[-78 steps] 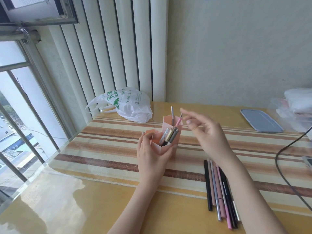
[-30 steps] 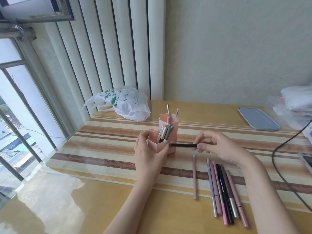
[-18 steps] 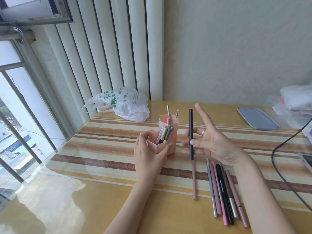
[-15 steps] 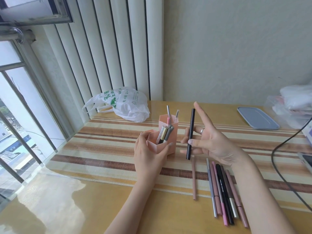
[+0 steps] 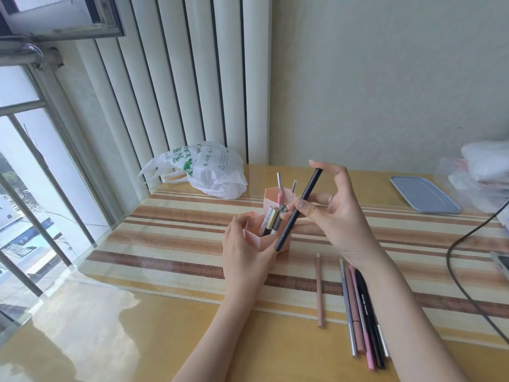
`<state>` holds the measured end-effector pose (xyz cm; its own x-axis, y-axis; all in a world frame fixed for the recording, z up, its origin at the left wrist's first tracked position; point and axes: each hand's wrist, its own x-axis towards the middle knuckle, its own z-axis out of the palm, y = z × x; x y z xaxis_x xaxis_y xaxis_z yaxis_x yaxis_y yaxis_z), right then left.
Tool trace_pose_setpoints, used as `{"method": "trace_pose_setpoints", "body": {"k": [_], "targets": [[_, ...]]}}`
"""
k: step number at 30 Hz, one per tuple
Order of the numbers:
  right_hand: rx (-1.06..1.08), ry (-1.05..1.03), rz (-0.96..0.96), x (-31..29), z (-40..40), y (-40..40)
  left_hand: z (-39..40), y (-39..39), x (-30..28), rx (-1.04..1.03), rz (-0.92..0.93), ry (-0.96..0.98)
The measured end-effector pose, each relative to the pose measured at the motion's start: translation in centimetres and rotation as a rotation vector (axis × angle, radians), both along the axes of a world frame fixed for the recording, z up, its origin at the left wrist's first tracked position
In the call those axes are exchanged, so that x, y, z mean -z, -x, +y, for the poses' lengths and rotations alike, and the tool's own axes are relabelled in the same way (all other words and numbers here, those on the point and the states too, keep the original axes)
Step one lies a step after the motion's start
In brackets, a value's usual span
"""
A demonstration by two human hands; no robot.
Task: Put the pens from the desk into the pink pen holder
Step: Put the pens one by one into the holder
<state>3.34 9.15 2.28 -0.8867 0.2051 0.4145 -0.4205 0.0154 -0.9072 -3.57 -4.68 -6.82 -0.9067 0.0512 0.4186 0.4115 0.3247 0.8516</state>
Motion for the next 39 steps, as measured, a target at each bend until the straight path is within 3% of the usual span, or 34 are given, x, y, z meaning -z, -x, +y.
{"method": "trace_pose_setpoints", "body": {"k": [7, 11, 21, 28, 35, 39], "targets": [[0.219, -0.020, 0.144, -0.3, -1.4, 0.2, 0.1, -0.2, -0.1, 0.008, -0.029, 0.005], [0.242, -0.047, 0.202, -0.2, -1.9, 0.4, 0.0, -0.2, -0.2, 0.009, -0.034, 0.012], [0.249, -0.209, 0.162, 0.6, -2.2, 0.9, 0.0, -0.6, -0.6, 0.056, -0.022, 0.030], [0.376, -0.415, 0.114, 0.9, -1.5, 0.9, -0.1, -0.5, -0.5, 0.037, -0.006, 0.001], [0.205, -0.591, -0.066, 1.4, -1.7, 1.0, 0.0, -0.5, -0.4, 0.044, 0.003, 0.004], [0.158, -0.645, -0.074, 1.2, -1.7, 1.0, 0.0, -0.5, -0.4, 0.048, -0.002, 0.000]]}}
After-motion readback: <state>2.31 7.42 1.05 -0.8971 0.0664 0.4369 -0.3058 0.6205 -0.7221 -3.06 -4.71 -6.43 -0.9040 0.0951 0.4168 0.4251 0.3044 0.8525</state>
